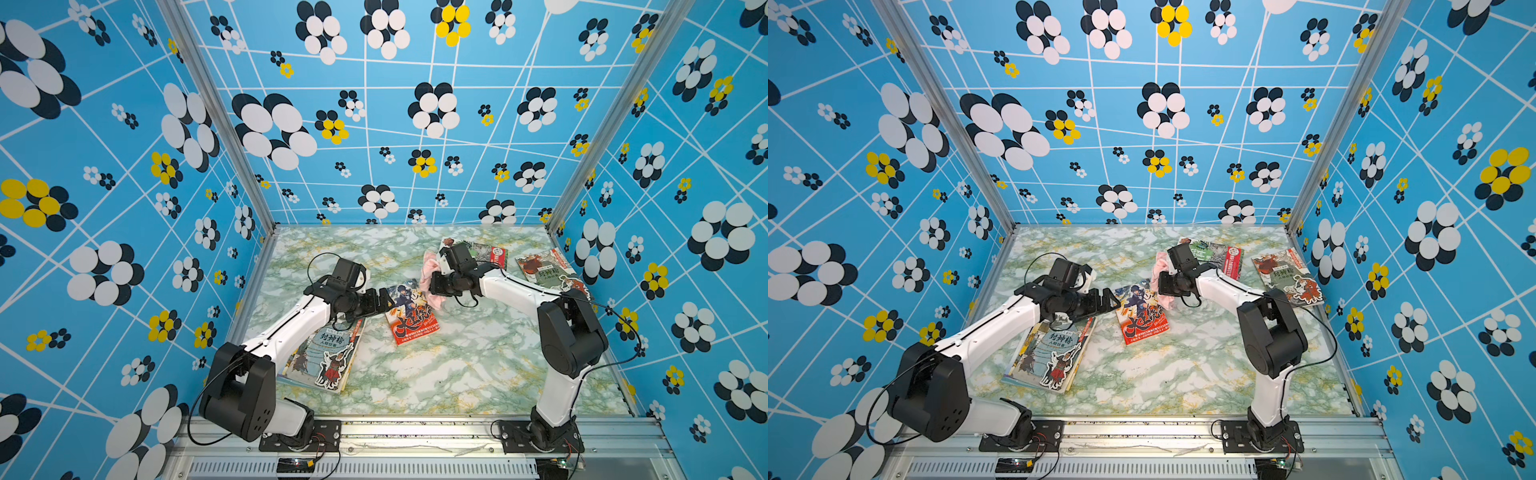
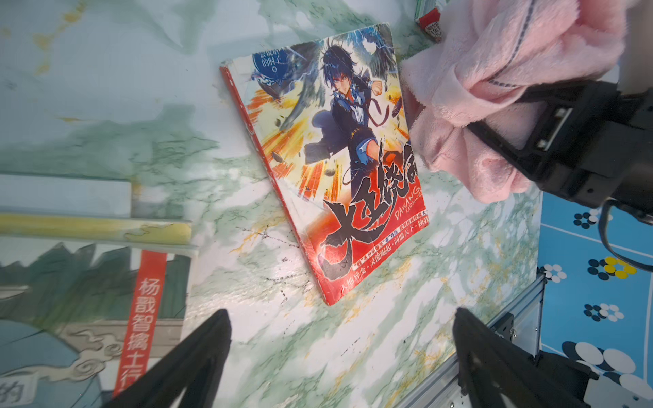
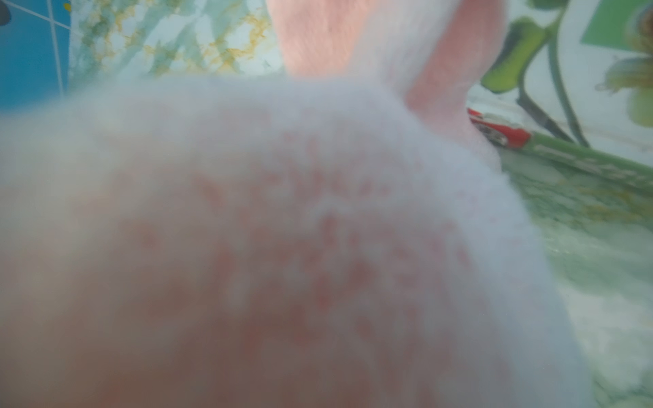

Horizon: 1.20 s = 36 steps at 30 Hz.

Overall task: Wipe the cover of the book
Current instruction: Wipe the dirt from the cover of the book.

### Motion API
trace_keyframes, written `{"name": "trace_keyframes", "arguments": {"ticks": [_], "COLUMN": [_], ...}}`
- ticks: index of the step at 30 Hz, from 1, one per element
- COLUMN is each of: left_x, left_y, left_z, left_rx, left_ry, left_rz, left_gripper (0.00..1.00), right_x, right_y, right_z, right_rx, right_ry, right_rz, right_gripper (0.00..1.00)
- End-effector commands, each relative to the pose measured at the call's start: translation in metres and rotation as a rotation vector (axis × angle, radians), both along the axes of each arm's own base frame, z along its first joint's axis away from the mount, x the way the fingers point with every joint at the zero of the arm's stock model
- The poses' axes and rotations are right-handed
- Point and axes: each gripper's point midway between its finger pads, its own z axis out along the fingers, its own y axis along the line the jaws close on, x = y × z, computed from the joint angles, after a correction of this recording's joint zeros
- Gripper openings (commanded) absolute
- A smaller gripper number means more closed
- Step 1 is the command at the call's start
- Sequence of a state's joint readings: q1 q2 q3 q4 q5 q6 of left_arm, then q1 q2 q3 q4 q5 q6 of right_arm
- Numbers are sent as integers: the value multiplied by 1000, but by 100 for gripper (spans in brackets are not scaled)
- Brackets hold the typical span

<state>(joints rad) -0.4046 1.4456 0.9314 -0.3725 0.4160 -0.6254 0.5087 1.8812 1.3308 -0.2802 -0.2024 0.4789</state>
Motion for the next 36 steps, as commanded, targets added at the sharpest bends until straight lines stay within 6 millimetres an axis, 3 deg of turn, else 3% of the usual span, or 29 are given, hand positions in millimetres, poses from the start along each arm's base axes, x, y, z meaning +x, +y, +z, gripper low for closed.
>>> {"name": "trace_keyframes", "arguments": {"ticks": [1, 8, 13, 16, 18, 23, 26, 28, 31, 36], "left_x": [26, 46, 60, 65, 67, 70, 71, 73, 73, 72], "left_y": [-21, -37, -43, -48, -51, -52, -50, -50, -53, -57], "left_z": [-5, -27, -43, -48, -50, -48, -45, -43, -41, -36], "left_rx": [-120, -103, -120, -145, -162, -185, -197, -208, -228, -259], "left_ry": [-54, -103, -110, -110, -112, -146, -167, -178, -183, -174], "left_rz": [91, 71, 85, 88, 86, 82, 73, 66, 60, 49], "left_gripper": [99, 99, 99, 99, 99, 99, 99, 99, 99, 99], "right_x": [9, 21, 11, -15, -42, -111, -130, -125, -95, -5], "right_y": [33, 64, 56, 40, 25, -6, -13, -10, 3, 34], "right_z": [4, 4, -43, -71, -84, -95, -92, -89, -82, -64], "right_rx": [50, 61, -24, -60, -52, 31, 87, 105, 131, 256], "right_ry": [-58, -133, -10, 77, 127, 218, 229, 209, 175, 128], "right_rz": [82, 137, 130, 111, 95, 49, 20, 11, 3, -40], "right_gripper": [0, 0, 0, 0, 0, 0, 0, 0, 0, 0]}}
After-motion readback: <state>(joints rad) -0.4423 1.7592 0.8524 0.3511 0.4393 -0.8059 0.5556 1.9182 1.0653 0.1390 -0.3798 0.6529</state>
